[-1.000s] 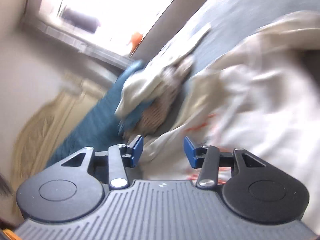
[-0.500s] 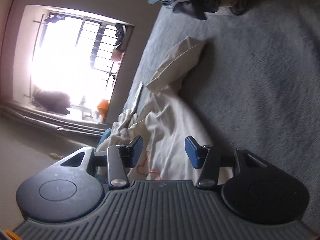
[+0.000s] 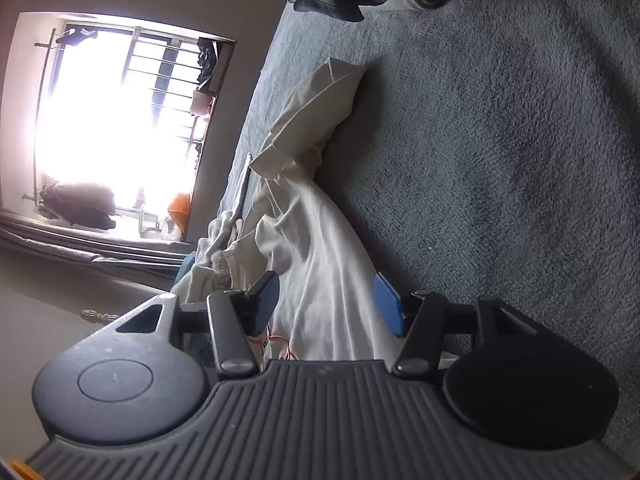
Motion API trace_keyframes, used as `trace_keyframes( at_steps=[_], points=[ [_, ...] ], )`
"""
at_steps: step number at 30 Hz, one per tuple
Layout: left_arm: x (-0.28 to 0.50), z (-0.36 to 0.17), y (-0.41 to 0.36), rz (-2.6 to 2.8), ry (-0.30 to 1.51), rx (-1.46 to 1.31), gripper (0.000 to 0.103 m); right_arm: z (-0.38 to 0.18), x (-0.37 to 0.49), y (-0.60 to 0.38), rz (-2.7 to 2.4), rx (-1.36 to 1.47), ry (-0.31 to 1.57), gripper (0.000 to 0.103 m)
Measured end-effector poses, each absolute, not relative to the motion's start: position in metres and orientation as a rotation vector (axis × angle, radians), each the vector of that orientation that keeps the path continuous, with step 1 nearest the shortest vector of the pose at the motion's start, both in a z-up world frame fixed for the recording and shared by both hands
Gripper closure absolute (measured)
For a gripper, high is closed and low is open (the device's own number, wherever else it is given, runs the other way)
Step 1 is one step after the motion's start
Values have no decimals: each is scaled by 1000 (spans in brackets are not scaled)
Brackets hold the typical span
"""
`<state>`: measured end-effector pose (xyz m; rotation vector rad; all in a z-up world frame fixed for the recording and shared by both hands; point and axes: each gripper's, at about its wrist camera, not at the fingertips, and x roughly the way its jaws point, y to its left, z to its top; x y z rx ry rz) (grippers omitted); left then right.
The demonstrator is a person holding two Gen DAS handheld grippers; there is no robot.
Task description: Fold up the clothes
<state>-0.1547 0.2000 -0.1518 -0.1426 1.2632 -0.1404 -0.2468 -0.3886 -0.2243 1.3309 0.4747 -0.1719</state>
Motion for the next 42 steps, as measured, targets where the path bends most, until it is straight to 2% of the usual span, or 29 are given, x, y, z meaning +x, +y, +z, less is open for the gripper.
trace_keyframes(
  at_steps=[9, 15, 21, 29, 34, 41, 42],
  points=[
    [-117, -126, 223, -81, 1127, -135, 40, -224, -245, -384, -201, 1312, 505, 46],
    [-73, -126, 179, -197, 1019, -90, 34, -219, -241, -378, -226, 1270, 525, 45],
    [-30, -149, 135, -275, 978, -169, 34, -209, -220, -379, -217, 1242, 550, 43],
    [8, -168, 104, -283, 890, -181, 34, -215, -130, -422, -253, 1306, 501, 34],
    [18, -184, 106, -291, 913, -208, 34, -238, -67, -457, -353, 1307, 505, 26],
    [22, -196, 112, -319, 904, -227, 34, -259, -15, -487, -400, 1382, 386, 24],
    [21, -197, 111, -321, 900, -218, 34, -257, -7, -490, -403, 1358, 389, 28]
  ],
)
